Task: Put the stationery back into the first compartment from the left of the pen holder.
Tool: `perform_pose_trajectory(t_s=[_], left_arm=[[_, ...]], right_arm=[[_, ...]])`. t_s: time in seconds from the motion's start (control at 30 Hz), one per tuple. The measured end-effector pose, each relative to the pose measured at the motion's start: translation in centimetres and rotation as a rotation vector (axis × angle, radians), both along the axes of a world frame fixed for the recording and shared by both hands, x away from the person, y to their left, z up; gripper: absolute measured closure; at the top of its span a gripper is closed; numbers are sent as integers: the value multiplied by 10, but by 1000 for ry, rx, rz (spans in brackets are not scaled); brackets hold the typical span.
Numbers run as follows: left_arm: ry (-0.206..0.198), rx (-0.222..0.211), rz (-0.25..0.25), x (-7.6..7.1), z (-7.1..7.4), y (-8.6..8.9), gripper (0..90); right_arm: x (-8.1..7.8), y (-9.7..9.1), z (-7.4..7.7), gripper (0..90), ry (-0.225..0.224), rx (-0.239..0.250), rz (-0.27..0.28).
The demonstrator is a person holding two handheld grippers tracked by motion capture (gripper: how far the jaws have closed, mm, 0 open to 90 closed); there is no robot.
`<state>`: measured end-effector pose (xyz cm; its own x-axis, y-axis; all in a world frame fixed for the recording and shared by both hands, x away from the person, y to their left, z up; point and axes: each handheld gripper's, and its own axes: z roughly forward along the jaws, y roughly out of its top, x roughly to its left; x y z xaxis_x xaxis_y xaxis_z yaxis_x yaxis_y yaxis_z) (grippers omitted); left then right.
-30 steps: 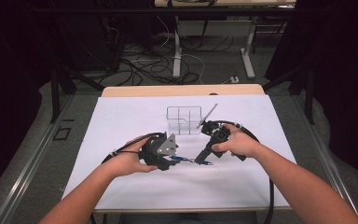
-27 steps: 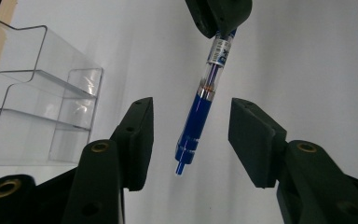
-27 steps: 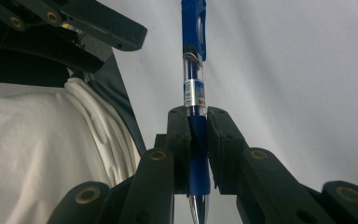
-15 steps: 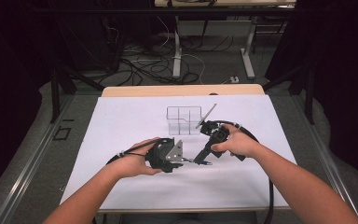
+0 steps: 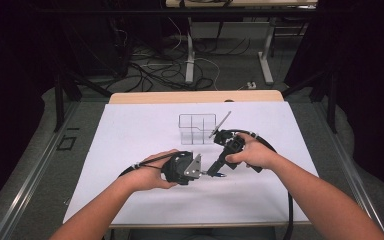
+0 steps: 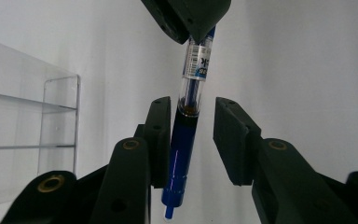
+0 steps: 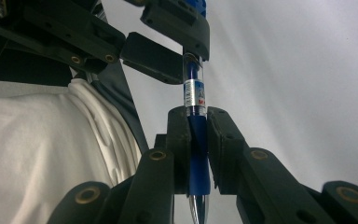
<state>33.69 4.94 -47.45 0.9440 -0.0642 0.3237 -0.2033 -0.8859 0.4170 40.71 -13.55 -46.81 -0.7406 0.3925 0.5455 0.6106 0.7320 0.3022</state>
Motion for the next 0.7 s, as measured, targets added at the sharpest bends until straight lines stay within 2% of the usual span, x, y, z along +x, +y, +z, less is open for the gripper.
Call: perform_pose_trajectory(t_s=[0.07, 0.13, 0.2, 0.37, 0.4, 0.6, 0.7], left_arm=[[-9, 1, -2, -1, 0, -1, 699], [-16, 6, -8, -1, 0, -1, 715], [-29, 11, -14, -1, 0, -1, 731], [-55, 26, -35, -2, 1, 0, 770], [-58, 28, -40, -2, 1, 0, 774], [-71, 42, -63, -4, 0, -1, 788], [-71, 43, -68, -3, -1, -1, 789]], right_arm=[[1, 0, 0, 803, -2, 9, 16], [0, 1, 1, 802, -8, 0, 0], [1, 1, 1, 802, -9, -1, 22], [0, 3, 2, 802, -3, -2, 8], [1, 3, 1, 802, -13, 3, 24], [0, 4, 1, 802, 7, -6, 23], [0, 5, 1, 802, -1, -3, 15]])
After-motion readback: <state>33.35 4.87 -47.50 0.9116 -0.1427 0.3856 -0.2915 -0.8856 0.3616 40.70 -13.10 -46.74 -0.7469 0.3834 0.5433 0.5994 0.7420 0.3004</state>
